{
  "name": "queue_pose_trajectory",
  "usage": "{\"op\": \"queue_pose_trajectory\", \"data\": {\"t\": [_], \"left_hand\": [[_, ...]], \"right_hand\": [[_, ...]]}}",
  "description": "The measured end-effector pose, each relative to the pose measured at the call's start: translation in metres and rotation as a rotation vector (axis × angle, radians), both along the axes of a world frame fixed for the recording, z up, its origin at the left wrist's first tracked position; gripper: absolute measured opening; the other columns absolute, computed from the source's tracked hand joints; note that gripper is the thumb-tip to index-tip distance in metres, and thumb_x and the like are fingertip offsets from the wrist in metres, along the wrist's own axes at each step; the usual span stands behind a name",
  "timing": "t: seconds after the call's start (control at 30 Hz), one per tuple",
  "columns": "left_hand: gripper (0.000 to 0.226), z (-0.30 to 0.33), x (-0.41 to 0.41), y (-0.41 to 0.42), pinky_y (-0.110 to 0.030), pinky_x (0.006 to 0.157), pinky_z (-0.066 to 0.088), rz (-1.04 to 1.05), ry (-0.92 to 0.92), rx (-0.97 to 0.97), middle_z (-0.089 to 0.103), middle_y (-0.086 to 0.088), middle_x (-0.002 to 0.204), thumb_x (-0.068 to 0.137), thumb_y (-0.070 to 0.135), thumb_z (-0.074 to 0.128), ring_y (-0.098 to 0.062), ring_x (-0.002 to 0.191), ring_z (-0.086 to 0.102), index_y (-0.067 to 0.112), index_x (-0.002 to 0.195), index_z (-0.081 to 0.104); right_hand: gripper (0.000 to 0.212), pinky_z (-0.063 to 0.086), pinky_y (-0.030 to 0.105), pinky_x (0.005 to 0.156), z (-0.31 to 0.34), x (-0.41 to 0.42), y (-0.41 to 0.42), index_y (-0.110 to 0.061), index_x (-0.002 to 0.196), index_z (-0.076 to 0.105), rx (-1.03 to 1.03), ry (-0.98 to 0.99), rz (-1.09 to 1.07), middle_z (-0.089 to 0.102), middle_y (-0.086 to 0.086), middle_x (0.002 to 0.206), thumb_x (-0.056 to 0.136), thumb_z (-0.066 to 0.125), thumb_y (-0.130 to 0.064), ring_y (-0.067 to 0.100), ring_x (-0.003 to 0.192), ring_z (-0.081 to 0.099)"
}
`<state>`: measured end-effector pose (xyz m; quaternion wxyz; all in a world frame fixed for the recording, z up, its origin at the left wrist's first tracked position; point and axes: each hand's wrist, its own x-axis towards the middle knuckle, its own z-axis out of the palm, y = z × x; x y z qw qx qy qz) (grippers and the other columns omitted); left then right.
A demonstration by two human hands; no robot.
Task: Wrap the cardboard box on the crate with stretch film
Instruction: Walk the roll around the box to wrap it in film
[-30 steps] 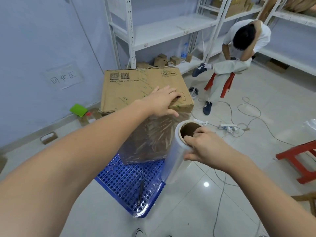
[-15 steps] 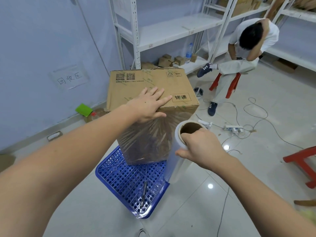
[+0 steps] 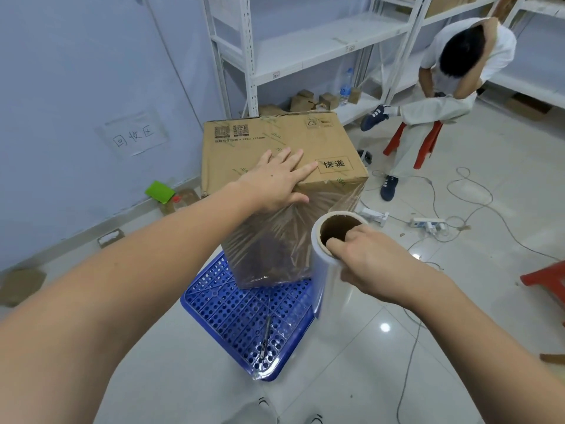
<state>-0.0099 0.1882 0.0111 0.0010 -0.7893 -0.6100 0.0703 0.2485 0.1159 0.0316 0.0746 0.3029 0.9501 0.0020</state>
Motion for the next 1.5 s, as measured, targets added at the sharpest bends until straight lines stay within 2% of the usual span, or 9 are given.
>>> {"op": "queue_pose_trajectory", "data": {"t": [0.1,0.17,0.27,0.4,0.6,0.83,1.07,1.3,1.5], "left_hand": [[0.085,0.000,-0.001,0.001,-0.058,0.127,0.004,-0.003,-0.024,0.000,-0.002,-0.009,0.173,0.096,0.072,0.035,-0.032,0.159,-0.002,0.038,0.163,-0.005],[0.091,0.000,-0.003,0.002,-0.059,0.126,0.005,-0.014,-0.047,-0.007,0.000,-0.010,0.173,0.093,0.075,0.040,-0.033,0.158,-0.001,0.037,0.164,-0.001],[0.096,0.010,-0.012,0.001,-0.057,0.126,0.004,-0.076,-0.140,-0.069,0.005,-0.006,0.173,0.088,0.076,0.053,-0.032,0.158,0.002,0.035,0.164,0.011],[0.086,0.039,-0.059,-0.007,-0.041,0.126,0.014,-0.310,-0.226,-0.182,0.018,0.001,0.171,0.088,0.071,0.060,-0.021,0.157,0.016,0.034,0.160,0.031],[0.118,0.016,-0.127,-0.027,-0.051,0.126,-0.008,-0.606,-0.036,-0.143,-0.014,0.005,0.172,0.071,0.095,0.051,-0.018,0.158,-0.014,0.044,0.162,-0.006],[0.136,0.016,-0.156,-0.029,-0.050,0.126,-0.007,-0.739,0.032,-0.135,-0.020,0.008,0.170,0.063,0.089,0.068,-0.016,0.156,-0.020,0.044,0.160,-0.014],[0.079,0.003,-0.164,-0.029,-0.058,0.127,0.005,-0.726,-0.211,-0.014,0.004,0.012,0.172,0.098,0.055,0.056,-0.014,0.159,-0.001,0.045,0.162,0.012],[0.072,-0.001,-0.155,-0.034,-0.057,0.126,0.000,-0.609,-0.235,-0.009,0.007,0.017,0.170,0.098,0.048,0.055,-0.014,0.159,0.003,0.048,0.160,0.018],[0.071,-0.001,-0.144,-0.036,-0.059,0.126,0.003,-0.563,-0.243,-0.009,0.011,0.017,0.170,0.098,0.046,0.056,-0.016,0.159,0.007,0.047,0.160,0.022]], "right_hand": [[0.023,0.041,0.028,0.090,-0.007,-0.010,-0.015,-0.021,0.106,0.042,0.121,0.024,-0.083,0.061,-0.001,0.086,0.090,0.057,-0.028,0.022,0.088,0.055],[0.038,0.044,0.032,0.091,-0.015,-0.020,-0.020,-0.021,0.095,0.046,0.175,0.045,-0.218,0.063,-0.002,0.075,0.085,0.059,-0.055,0.021,0.076,0.057],[0.066,0.042,0.033,0.069,-0.024,-0.031,-0.019,-0.020,0.068,0.039,0.269,0.144,-0.389,0.048,-0.005,0.052,0.066,0.062,-0.082,0.022,0.057,0.046],[0.066,0.028,0.030,0.064,-0.022,-0.040,-0.014,-0.023,0.060,0.031,0.222,0.009,-0.520,0.045,-0.006,0.055,0.066,0.057,-0.083,0.020,0.069,0.046],[0.057,0.025,0.032,0.064,-0.022,-0.048,-0.025,-0.023,0.058,0.031,0.123,0.189,-0.632,0.042,-0.007,0.055,0.073,0.073,-0.060,0.022,0.077,0.043],[0.058,0.039,0.034,0.071,-0.017,-0.051,-0.063,-0.023,0.055,0.033,0.042,0.287,-0.649,0.038,-0.008,0.051,0.064,0.072,-0.065,0.020,0.078,0.041],[0.063,0.046,0.039,0.079,-0.024,-0.056,-0.084,-0.022,0.057,0.030,0.057,0.389,-0.594,0.025,-0.010,0.052,0.066,0.063,-0.075,0.002,0.064,0.032],[0.065,0.045,0.035,0.090,-0.017,-0.079,-0.083,-0.030,0.058,0.021,0.115,0.340,-0.450,0.024,-0.012,0.050,0.067,0.077,-0.061,-0.003,0.058,0.034],[0.050,0.043,0.034,0.087,-0.023,-0.098,-0.084,-0.029,0.062,0.026,0.120,0.135,-0.478,0.034,-0.010,0.057,0.070,0.060,-0.066,0.020,0.066,0.037]]}}
